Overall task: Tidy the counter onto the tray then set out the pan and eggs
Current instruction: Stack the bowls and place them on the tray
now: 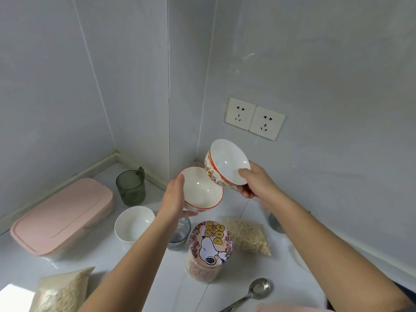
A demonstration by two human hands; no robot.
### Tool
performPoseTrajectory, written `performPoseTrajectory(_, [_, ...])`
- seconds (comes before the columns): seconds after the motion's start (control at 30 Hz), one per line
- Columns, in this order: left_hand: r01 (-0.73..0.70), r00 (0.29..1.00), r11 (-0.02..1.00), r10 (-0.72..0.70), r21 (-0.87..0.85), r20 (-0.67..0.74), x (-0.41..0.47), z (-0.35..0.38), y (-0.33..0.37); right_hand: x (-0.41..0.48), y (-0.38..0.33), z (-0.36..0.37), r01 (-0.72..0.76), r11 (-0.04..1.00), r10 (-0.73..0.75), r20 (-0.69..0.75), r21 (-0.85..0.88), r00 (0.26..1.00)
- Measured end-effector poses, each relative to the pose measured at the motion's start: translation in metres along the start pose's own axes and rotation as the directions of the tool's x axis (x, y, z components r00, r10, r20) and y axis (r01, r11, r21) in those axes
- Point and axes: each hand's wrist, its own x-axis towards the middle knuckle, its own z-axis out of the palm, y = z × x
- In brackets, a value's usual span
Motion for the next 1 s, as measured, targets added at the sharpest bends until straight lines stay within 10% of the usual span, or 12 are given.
performPoseTrajectory(0.7, [-0.092,0.988,0.995,0.097,-0.046,0.119,-0.099,-0.053,-0.018,-0.104,0.006,0.050,0.035,0.962,0.002,0.131,-0.273,0.991])
performPoseTrajectory(1.0, [-0.137,0.991,0.985,0.136,-0.106,-0.017,-0.197,-0.089,-0.042,-0.159,0.018,0.089,-0.264,0.959,0.158,0.568,0.108,0.808])
